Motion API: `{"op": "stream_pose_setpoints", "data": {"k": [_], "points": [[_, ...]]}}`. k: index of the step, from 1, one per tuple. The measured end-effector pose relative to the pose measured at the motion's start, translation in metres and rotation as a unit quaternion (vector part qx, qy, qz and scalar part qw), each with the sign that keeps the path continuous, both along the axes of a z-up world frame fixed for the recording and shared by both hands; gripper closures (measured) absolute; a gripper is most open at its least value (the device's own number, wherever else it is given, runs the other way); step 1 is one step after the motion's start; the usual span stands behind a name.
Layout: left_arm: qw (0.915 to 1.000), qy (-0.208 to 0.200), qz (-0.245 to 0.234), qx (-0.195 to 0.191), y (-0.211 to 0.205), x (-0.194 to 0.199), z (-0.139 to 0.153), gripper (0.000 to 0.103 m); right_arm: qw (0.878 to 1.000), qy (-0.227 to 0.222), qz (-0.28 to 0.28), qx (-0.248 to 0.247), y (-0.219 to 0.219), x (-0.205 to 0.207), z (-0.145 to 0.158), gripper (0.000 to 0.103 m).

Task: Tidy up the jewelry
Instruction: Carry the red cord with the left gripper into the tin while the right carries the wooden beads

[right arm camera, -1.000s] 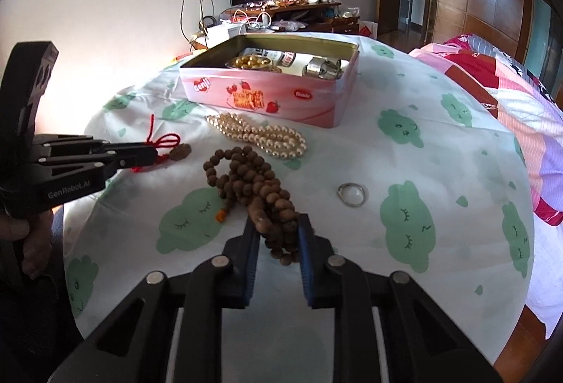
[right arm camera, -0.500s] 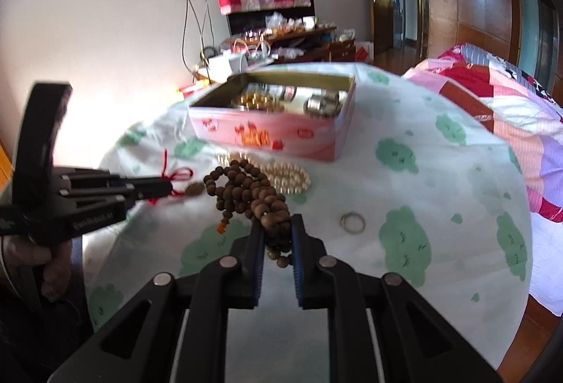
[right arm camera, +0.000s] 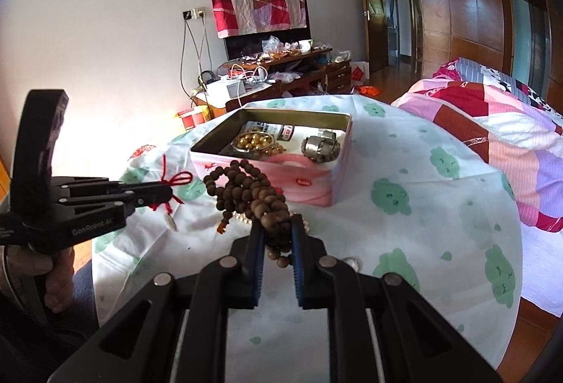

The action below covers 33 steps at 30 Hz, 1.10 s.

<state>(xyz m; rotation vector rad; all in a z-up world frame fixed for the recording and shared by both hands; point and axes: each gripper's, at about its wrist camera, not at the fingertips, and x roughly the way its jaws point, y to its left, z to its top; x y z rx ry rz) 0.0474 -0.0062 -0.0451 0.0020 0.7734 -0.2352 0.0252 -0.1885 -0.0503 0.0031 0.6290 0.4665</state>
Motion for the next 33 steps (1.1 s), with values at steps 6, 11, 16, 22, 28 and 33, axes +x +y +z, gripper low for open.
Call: {"op": "stream_pose_setpoints", "data": {"k": [6, 11, 16, 22, 28, 33], "points": [[0.9998, -0.021, 0.003, 0.000, 0.002, 0.010, 0.015, 0.099, 1.000, -0.006, -0.001, -0.002, 0.003, 0.007, 0.007, 0.087], [0.9992, -0.041, 0.004, 0.001, 0.002, 0.019, 0.030, 0.099, 1.000, -0.018, -0.002, -0.004, 0.003, 0.015, 0.017, 0.087], [0.9986, -0.053, 0.006, 0.005, 0.001, 0.035, 0.040, 0.099, 0.999, -0.035, -0.005, -0.003, 0.004, 0.027, 0.031, 0.087], [0.9988, -0.049, 0.007, 0.000, 0.000, 0.061, 0.044, 0.099, 0.999, -0.039, -0.014, 0.000, 0.004, 0.049, 0.040, 0.087], [0.9988, -0.047, 0.006, 0.011, -0.010, 0.081, 0.044, 0.099, 0.999, -0.033, -0.026, -0.008, 0.008, 0.071, 0.041, 0.087], [0.9988, -0.044, 0.006, 0.023, -0.015, 0.093, 0.039, 0.099, 0.999, -0.031, -0.029, -0.018, 0.013, 0.088, 0.040, 0.087]]}}
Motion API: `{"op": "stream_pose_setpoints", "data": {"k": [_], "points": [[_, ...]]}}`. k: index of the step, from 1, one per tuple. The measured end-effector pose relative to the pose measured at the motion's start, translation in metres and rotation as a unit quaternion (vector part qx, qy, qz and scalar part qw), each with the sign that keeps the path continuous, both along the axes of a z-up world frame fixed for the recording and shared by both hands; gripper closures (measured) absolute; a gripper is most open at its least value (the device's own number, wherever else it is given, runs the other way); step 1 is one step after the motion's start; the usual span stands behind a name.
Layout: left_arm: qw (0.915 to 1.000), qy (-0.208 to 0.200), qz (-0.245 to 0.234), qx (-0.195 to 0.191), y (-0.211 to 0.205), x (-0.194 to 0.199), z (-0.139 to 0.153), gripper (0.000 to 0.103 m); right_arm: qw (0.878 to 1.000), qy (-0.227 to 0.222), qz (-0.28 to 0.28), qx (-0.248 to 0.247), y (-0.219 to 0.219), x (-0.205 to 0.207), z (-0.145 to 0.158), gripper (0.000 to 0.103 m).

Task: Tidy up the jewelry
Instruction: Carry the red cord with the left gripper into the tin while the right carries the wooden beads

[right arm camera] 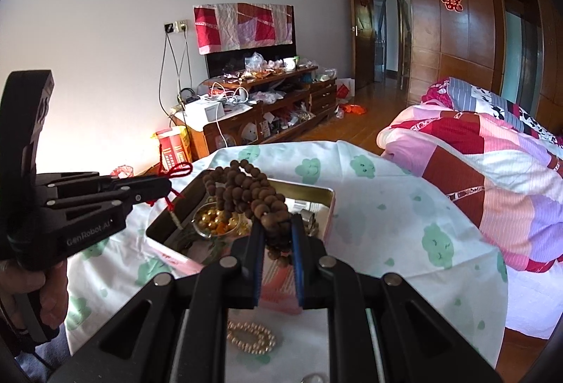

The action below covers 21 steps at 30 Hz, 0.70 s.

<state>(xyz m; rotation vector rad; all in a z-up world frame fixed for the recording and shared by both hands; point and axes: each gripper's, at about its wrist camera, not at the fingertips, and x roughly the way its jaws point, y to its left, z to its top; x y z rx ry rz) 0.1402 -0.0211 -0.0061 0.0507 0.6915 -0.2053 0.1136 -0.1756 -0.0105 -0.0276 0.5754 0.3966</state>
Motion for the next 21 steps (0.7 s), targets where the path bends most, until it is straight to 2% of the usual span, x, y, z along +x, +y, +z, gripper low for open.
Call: {"op": "stream_pose_setpoints", "data": {"k": [21], "points": [[0.9995, 0.028, 0.003, 0.017, -0.006, 0.027, -0.021, 0.099, 1.000, 0.027, -0.010, -0.013, 0.016, 0.038, -0.018, 0.087]]}}
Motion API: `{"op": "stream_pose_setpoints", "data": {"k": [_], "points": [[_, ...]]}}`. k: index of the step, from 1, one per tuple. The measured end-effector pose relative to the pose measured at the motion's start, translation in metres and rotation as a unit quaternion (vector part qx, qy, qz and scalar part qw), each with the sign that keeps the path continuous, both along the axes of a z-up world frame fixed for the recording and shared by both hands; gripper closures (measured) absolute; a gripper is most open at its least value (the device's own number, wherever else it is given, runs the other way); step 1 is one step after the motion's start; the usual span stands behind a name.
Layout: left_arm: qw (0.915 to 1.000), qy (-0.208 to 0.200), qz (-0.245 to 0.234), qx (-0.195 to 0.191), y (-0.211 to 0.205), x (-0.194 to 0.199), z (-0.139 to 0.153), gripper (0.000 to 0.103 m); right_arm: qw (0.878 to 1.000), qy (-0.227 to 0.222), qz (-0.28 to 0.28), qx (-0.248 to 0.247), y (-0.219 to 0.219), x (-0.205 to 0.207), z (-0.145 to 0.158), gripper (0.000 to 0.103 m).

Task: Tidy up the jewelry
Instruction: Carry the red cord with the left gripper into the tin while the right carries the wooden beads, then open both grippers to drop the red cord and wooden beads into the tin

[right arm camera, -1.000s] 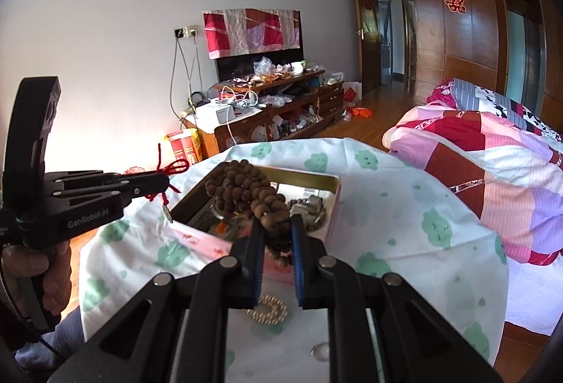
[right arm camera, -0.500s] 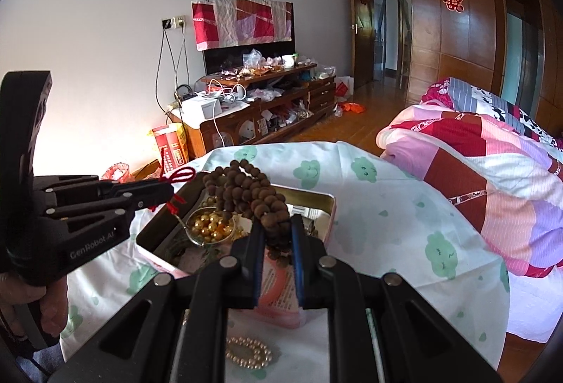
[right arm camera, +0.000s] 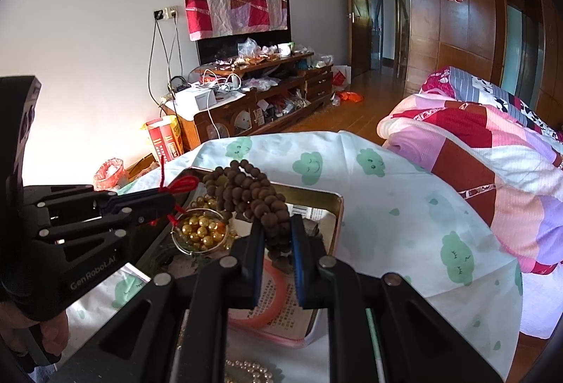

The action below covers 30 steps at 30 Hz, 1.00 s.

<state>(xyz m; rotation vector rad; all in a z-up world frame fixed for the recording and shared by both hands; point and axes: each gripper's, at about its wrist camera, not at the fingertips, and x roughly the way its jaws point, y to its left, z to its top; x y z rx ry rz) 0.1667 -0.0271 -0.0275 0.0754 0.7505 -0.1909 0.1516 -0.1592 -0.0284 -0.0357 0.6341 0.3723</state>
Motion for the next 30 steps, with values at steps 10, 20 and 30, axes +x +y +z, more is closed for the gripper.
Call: {"op": "stream_pose_setpoints", "data": {"k": [10, 20, 30], "points": [[0.9999, 0.010, -0.001, 0.006, -0.001, 0.008, -0.007, 0.099, 1.000, 0.012, -0.001, -0.008, 0.005, 0.009, -0.009, 0.087], [0.9997, 0.020, -0.003, 0.010, -0.001, 0.009, -0.015, 0.099, 1.000, 0.022, 0.005, -0.009, 0.010, 0.015, -0.017, 0.087], [0.9997, 0.021, -0.002, 0.010, -0.001, 0.006, -0.018, 0.099, 0.999, 0.031, 0.009, -0.010, 0.014, 0.016, -0.024, 0.087]]}}
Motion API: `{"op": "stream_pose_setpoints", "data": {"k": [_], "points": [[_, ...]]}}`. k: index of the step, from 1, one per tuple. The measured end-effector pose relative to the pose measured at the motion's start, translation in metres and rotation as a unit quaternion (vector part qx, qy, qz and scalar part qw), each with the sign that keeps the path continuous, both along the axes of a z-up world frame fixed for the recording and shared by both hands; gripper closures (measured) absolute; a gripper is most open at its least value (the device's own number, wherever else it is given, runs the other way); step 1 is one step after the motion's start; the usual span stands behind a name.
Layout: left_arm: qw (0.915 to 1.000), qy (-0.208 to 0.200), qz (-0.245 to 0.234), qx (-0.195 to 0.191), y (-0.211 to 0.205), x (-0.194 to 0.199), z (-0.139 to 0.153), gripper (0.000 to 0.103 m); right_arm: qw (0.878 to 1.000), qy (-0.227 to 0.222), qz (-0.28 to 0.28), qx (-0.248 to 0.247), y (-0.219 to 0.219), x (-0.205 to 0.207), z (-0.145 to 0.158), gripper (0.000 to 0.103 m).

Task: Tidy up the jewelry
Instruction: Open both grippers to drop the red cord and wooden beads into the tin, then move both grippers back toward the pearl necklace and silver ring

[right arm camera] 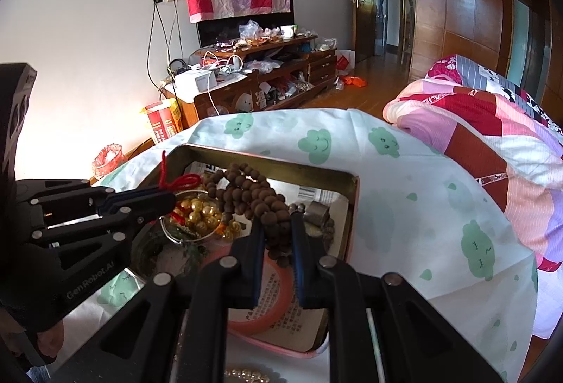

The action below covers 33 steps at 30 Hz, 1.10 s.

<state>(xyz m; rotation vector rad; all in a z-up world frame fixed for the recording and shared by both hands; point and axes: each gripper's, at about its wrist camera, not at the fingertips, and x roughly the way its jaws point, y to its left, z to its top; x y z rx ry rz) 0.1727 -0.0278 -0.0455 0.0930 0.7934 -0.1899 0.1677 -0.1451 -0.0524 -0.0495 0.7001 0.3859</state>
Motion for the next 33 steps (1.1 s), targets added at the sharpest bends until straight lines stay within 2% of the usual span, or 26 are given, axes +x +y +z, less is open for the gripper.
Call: {"op": "stream_pose_setpoints", "data": {"k": [7, 9, 10, 11, 13, 15, 16, 22, 27, 33], "points": [[0.9997, -0.006, 0.006, -0.021, 0.009, -0.010, 0.004, 0.094, 1.000, 0.010, 0.004, 0.009, -0.003, -0.001, -0.006, 0.086], [0.9995, -0.005, 0.012, -0.027, 0.012, -0.013, 0.007, 0.087, 1.000, 0.007, 0.000, 0.012, -0.005, -0.004, -0.005, 0.077], [0.9994, -0.006, 0.020, -0.028, 0.014, -0.017, 0.008, 0.075, 1.000, 0.007, -0.002, 0.013, -0.006, -0.005, -0.005, 0.077], [0.9992, -0.009, 0.028, -0.026, 0.016, -0.020, 0.009, 0.052, 1.000, 0.007, -0.002, 0.015, -0.007, -0.007, -0.003, 0.076], [0.9983, -0.026, 0.046, -0.025, 0.020, -0.032, 0.011, 0.025, 1.000, 0.009, -0.003, 0.016, -0.009, -0.011, -0.001, 0.074], [0.9980, -0.034, 0.043, -0.031, 0.020, -0.041, 0.012, 0.024, 1.000, 0.005, -0.008, 0.017, -0.015, -0.020, 0.001, 0.056], [0.9982, -0.029, 0.040, -0.034, 0.020, -0.046, 0.011, 0.024, 1.000, 0.002, -0.012, 0.017, -0.019, -0.025, 0.003, 0.054], [0.9981, -0.035, 0.044, -0.023, 0.015, -0.080, 0.002, 0.024, 0.999, 0.010, -0.035, 0.013, -0.042, -0.053, 0.000, 0.054], [0.9993, 0.000, 0.037, -0.004, -0.001, -0.089, -0.019, 0.024, 0.996, 0.030, -0.079, -0.007, -0.072, -0.079, -0.020, 0.047], [0.9988, 0.027, 0.039, 0.010, -0.017, -0.087, -0.031, 0.024, 0.992, 0.064, -0.111, -0.003, -0.095, -0.097, -0.037, 0.046]]}}
